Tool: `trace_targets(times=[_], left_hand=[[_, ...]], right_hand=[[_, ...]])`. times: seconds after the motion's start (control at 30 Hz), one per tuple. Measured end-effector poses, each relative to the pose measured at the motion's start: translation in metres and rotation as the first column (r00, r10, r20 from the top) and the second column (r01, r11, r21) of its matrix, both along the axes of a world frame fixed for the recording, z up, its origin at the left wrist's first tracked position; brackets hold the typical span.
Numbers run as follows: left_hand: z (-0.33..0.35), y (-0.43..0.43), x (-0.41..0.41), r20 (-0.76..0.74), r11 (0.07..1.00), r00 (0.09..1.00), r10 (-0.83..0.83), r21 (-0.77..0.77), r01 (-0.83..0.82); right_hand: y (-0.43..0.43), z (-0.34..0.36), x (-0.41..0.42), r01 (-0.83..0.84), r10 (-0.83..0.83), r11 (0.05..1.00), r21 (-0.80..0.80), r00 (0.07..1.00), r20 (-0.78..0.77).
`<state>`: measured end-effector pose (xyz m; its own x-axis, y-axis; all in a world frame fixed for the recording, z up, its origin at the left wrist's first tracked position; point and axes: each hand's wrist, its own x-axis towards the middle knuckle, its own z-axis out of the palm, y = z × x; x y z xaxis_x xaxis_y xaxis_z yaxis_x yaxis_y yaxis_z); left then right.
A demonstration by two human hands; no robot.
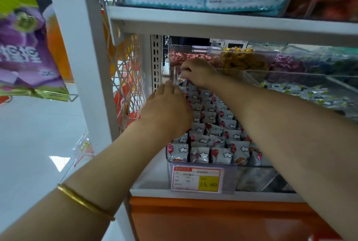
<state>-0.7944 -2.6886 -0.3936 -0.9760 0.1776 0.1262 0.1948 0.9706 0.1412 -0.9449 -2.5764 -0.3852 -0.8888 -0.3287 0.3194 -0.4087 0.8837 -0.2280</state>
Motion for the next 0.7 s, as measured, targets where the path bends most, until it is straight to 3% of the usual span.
trace_targets(times=[0.1,0.27,0.33,0.4,0.47,0.7], left_hand=[[-0.001,-0.001,0.002,-0.003,0.998,1.0,0.0,0.065,0.0],[-0.006,-0.001,0.0,-0.036,0.995,0.999,-0.003,0.104,0.006],[-0.007,-0.001,0.0,-0.046,0.993,0.999,-0.003,0.116,0.009],[-0.008,-0.001,-0.001,-0.056,0.993,0.998,-0.004,0.114,0.01],[-0.008,-0.001,-0.001,-0.06,0.993,0.998,-0.003,0.116,0.01],[-0.006,-0.002,0.004,-0.076,0.987,0.997,0.0,0.161,0.013]], right_hand=[[-0.003,0.001,-0.001,0.018,-0.02,0.996,-0.091,0.999,-0.03],[-0.01,-0.014,0.002,0.069,-0.055,0.968,0.241,0.996,-0.065],[-0.01,-0.016,0.001,0.091,-0.078,0.96,0.263,0.995,-0.06],[-0.009,-0.012,0.004,0.085,-0.081,0.984,0.157,0.996,-0.031],[-0.002,-0.005,0.01,0.087,-0.088,0.995,-0.049,0.996,-0.011],[0.034,0.004,0.115,-0.01,0.002,0.904,-0.427,1.0,-0.018]])
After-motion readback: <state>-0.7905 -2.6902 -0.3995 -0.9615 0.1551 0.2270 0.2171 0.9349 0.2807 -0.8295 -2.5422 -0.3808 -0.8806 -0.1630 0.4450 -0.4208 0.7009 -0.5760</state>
